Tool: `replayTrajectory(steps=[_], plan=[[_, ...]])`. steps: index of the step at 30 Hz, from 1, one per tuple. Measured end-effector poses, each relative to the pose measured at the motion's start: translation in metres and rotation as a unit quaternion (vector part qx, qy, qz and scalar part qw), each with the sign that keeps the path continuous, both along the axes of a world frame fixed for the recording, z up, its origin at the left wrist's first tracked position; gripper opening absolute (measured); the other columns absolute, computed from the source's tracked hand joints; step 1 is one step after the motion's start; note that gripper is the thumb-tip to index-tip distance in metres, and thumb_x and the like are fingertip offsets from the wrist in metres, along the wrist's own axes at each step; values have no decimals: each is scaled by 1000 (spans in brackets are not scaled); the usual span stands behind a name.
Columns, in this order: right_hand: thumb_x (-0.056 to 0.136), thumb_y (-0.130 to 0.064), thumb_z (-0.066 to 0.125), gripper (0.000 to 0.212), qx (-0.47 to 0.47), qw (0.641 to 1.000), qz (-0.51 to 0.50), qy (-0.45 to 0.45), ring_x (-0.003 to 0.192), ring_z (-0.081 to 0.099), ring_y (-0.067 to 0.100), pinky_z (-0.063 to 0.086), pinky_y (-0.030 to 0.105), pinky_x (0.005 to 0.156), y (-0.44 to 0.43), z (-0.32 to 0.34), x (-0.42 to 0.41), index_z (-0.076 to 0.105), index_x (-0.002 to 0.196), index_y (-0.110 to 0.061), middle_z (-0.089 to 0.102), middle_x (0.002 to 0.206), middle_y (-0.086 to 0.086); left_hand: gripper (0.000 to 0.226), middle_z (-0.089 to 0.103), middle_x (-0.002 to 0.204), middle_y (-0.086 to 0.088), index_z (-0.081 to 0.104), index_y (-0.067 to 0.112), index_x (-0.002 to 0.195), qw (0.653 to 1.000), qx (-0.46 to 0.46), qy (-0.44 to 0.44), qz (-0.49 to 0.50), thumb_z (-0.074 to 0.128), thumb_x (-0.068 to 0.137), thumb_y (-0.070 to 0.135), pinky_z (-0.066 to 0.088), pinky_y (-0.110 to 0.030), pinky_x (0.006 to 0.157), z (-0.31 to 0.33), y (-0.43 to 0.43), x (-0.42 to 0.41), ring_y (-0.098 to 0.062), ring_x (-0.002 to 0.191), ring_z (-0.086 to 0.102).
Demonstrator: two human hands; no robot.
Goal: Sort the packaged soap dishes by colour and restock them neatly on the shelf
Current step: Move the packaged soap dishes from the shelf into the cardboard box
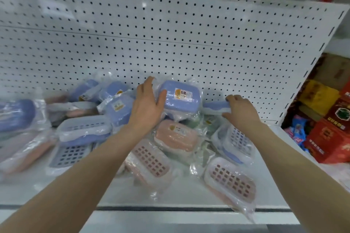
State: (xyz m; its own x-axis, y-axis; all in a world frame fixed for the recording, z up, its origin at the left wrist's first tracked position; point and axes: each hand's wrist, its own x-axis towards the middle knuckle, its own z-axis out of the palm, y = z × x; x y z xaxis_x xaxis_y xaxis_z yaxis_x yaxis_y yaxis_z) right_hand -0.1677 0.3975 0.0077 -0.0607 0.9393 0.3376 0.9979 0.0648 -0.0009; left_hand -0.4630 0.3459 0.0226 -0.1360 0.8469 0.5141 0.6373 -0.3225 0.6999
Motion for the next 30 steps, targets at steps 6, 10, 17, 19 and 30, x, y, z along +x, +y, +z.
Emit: replayTrajectory(steps=[6, 10, 17, 19, 30], plan=[[69, -28, 86, 56, 194, 977, 27, -87, 83, 55, 40, 47, 45, 70, -21, 12, -7, 60, 109, 1, 58, 97, 21, 63, 22, 155, -14, 23, 23, 152, 985, 78, 152, 34, 45, 93, 16, 33, -52, 109, 0, 2, 5, -39, 136, 30], [74, -56, 73, 62, 70, 997, -1, 43, 96, 53, 35, 46, 44, 80, -44, 7, -22, 54, 112, -11, 53, 103, 12, 63, 52, 137, -6, 51, 21, 137, 936, 83, 340, -22, 34, 84, 50, 30, -53, 110, -1, 6, 13, -34, 130, 43], [83, -59, 60, 51, -87, 974, 32, 208, 77, 55, 20, 38, 33, 67, -46, 3, -29, 37, 113, -25, 55, 97, 2, 98, 43, 137, -12, 33, 17, 146, 904, 59, 421, -52, 80, 65, 44, 44, -50, 99, -14, 5, 14, -34, 129, 39], [87, -52, 57, 52, -98, 975, 34, 197, 73, 56, 19, 40, 32, 66, -42, 3, -31, 37, 125, -23, 59, 91, 3, 95, 45, 134, -12, 37, 16, 143, 912, 63, 402, -48, 82, 63, 39, 50, -50, 93, -13, 1, 15, -33, 127, 41], [83, -44, 65, 51, 119, 968, 69, 208, 105, 52, 34, 41, 45, 94, -42, 25, -26, 52, 126, -20, 57, 117, 12, 90, 48, 132, -16, 44, 4, 138, 941, 167, 287, 64, 83, 65, 41, 39, -42, 103, 4, -35, 11, -34, 124, 43]])
